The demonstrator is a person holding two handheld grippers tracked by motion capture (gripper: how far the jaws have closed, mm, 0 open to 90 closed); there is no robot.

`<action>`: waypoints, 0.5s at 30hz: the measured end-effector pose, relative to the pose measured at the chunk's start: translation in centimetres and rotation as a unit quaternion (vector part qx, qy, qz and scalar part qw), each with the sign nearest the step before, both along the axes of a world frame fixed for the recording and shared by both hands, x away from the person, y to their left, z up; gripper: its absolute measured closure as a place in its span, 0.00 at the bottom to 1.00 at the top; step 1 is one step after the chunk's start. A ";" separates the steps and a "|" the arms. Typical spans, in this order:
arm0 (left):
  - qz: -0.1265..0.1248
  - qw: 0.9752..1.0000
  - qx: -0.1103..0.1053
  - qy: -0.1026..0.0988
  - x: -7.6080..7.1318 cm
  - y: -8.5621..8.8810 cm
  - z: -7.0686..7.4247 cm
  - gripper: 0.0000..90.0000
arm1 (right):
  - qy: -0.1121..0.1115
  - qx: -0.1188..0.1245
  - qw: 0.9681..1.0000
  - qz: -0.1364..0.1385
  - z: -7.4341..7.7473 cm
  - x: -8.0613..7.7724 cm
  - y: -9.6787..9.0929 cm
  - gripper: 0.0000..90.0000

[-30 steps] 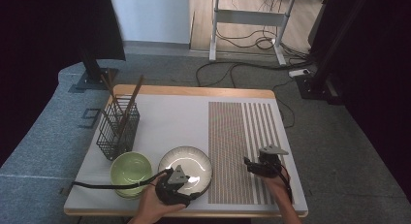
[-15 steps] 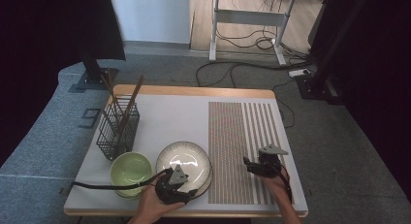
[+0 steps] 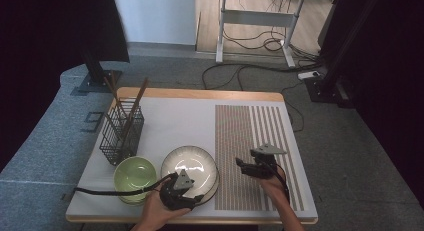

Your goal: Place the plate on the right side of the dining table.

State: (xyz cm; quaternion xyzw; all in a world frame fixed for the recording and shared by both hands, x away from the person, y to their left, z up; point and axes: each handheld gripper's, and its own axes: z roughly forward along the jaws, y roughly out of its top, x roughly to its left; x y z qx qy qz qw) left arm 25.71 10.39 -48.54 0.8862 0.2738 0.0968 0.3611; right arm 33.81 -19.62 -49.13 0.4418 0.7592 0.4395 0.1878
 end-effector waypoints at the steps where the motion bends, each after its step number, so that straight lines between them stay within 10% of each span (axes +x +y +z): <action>1: -0.001 1.000 -0.001 0.001 0.0 0.0 0.0 0.44 | -0.002 0.003 1.000 0.010 0.3 0.0 0.6 0.33; 15: 0.000 1.000 -0.008 0.005 -0.1 0.0 0.1 0.44 | 0.001 0.025 0.996 0.083 1.0 1.3 6.3 0.42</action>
